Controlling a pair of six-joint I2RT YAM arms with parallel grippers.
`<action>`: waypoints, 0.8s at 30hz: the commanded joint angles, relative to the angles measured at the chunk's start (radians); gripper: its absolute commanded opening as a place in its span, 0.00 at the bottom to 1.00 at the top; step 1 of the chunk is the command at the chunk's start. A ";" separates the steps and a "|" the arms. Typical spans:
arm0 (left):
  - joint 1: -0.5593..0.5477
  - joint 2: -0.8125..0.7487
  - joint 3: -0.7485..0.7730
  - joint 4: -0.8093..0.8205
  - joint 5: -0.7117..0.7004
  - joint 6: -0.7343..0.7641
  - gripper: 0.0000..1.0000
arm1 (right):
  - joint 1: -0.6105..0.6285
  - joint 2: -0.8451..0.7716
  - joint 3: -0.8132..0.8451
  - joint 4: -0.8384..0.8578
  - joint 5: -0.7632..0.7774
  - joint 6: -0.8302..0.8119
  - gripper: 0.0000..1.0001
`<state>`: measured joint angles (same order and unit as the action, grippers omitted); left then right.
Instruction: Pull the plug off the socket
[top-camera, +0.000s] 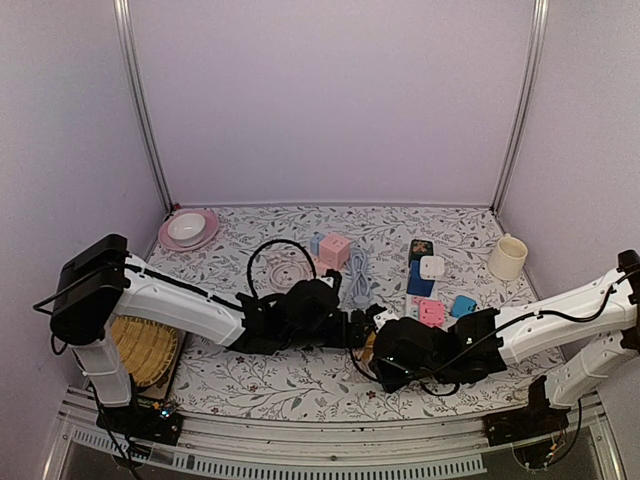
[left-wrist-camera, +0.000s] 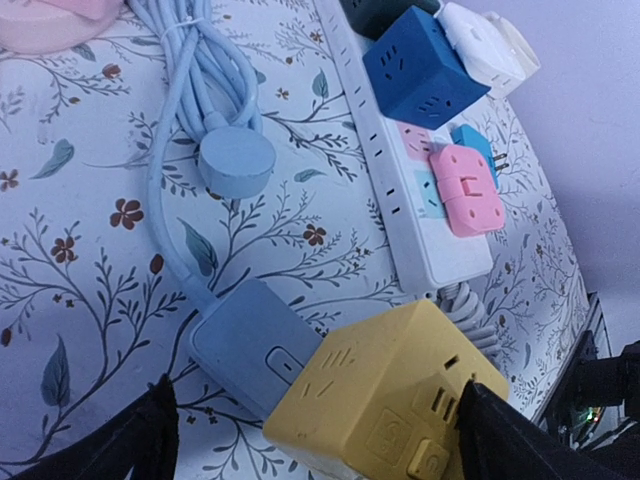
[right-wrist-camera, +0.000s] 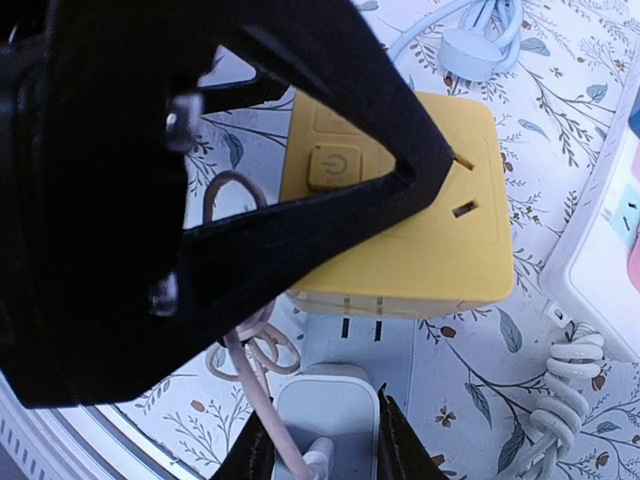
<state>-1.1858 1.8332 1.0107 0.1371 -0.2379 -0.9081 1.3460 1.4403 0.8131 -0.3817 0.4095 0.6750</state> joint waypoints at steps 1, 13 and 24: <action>0.002 0.073 -0.053 -0.177 0.040 0.026 0.97 | 0.019 -0.001 0.058 0.130 0.074 -0.045 0.09; 0.002 0.078 -0.053 -0.191 0.049 0.023 0.97 | 0.071 -0.001 0.074 0.092 0.154 -0.086 0.10; 0.001 0.076 -0.053 -0.206 0.050 0.025 0.97 | -0.045 -0.151 -0.049 0.215 -0.062 -0.053 0.10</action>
<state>-1.1816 1.8408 1.0080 0.1638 -0.2180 -0.9211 1.3106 1.3575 0.7525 -0.3496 0.3435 0.6312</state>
